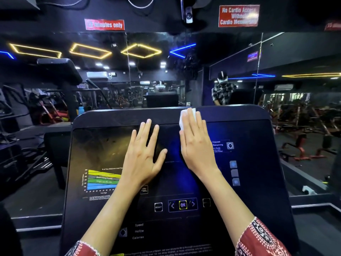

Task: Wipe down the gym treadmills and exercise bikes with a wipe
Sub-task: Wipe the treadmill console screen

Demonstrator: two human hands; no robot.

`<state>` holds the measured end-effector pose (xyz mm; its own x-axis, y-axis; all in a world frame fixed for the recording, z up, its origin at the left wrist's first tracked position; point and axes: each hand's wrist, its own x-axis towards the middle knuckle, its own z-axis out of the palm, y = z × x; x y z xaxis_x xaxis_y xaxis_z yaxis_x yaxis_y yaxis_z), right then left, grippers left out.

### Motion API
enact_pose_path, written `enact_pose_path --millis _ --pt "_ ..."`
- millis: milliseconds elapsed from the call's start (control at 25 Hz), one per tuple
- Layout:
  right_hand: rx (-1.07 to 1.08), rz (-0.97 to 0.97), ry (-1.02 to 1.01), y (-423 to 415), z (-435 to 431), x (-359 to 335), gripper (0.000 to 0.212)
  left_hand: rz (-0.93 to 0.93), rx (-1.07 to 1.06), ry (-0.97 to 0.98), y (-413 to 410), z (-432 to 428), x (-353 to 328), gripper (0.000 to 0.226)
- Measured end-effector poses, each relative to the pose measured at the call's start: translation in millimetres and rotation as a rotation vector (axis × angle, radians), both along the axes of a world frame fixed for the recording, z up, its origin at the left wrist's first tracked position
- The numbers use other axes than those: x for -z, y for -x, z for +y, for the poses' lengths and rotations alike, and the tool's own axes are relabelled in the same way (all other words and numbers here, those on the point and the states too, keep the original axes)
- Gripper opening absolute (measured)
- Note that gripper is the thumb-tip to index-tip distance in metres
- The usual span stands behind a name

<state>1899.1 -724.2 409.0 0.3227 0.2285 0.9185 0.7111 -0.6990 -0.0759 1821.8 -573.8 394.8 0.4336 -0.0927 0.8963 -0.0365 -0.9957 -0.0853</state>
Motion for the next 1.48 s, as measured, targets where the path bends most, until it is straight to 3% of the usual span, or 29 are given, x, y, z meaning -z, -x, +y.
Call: enact_pose_path --millis 200,320,440,560,680,840,960,1080,1240,1360,1480 --pt "0.032 0.048 -0.016 13 -15 29 0.051 0.01 0.009 0.008 7 -5 12 0.064" --pt "0.018 -0.011 0.079 18 -22 46 0.049 0.008 0.021 0.0 13 -6 22 0.063" --pt "0.059 0.067 -0.027 25 -26 56 0.05 0.006 0.029 0.008 21 -7 33 0.062" --pt "0.02 0.047 0.065 33 -27 68 0.051 0.007 0.038 0.008 29 -7 42 0.062" --pt "0.061 0.098 -0.038 40 -30 76 0.05 0.014 0.034 0.007 34 -6 48 0.062" --pt "0.058 0.064 0.039 53 -30 96 0.051 0.033 0.039 0.014 40 -8 56 0.062" --pt "0.056 0.121 -0.047 60 -31 104 0.05 0.042 0.042 0.024 42 -9 62 0.062" --pt "0.009 0.03 0.111 66 -31 120 0.047 0.046 0.048 0.022 45 -9 66 0.062" --pt "0.034 0.13 -0.041 65 -26 108 0.049 0.053 0.043 0.027 46 -10 68 0.062" --pt "0.037 0.06 0.049 58 -19 96 0.05 0.062 0.046 0.026 46 -10 67 0.063" --pt "0.059 0.097 -0.014 48 -18 75 0.05 0.062 0.043 0.029 43 -11 64 0.063"
